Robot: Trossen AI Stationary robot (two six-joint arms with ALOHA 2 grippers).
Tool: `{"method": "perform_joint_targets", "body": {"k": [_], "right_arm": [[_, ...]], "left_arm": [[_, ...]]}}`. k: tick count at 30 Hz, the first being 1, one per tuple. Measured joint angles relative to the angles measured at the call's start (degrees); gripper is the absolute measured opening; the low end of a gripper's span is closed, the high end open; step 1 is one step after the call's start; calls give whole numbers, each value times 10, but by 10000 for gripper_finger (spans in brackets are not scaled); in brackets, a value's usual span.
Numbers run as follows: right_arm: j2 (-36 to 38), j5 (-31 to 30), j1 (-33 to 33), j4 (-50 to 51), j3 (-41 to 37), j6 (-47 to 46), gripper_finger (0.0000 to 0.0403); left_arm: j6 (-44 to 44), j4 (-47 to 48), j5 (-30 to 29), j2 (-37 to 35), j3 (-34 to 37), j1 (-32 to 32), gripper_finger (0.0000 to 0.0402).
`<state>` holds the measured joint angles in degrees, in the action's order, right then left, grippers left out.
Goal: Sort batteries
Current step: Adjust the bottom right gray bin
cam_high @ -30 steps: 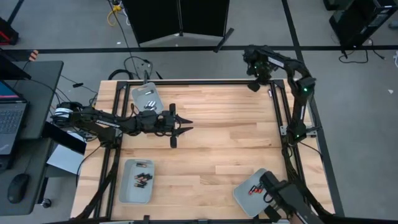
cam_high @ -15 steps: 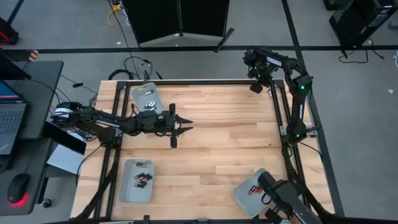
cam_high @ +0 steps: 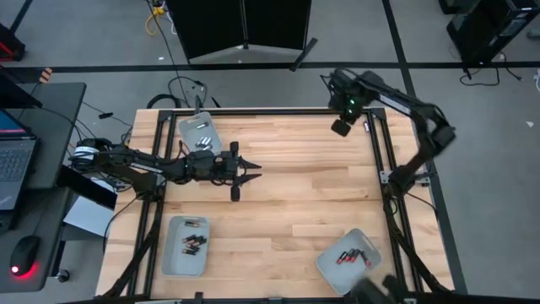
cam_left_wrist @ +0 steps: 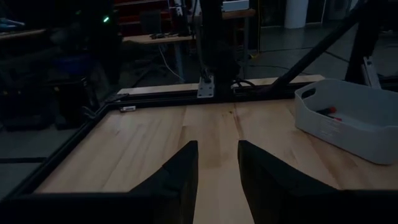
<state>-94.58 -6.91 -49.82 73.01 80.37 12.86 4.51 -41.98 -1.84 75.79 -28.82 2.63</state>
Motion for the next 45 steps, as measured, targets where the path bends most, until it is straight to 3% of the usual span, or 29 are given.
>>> {"method": "perform_joint_targets", "body": {"k": [6,12,17,23,29,36,40,45], "right_arm": [[144,19,100,9,-114,-114,6],[274,71,272,16,-207,-284,6],[341,73,424,11,-242,-439,6],[378,68,564,13,-247,-586,6],[357,113,705,4,-247,-721,6],[249,114,871,-166,-247,-797,7],[160,97,914,-212,-247,-806,7],[83,98,913,-244,-247,-760,7]], "left_arm": [[-5,2,32,0,-1,0,122],[-19,89,110,20,-70,-9,87],[-1,118,182,102,-157,-30,14],[-3,121,263,235,-277,-55,8],[0,133,272,314,-360,-73,4],[-21,67,244,270,-325,-73,4],[-24,49,195,234,-281,-73,4],[-30,25,140,175,-221,-72,5]]}}
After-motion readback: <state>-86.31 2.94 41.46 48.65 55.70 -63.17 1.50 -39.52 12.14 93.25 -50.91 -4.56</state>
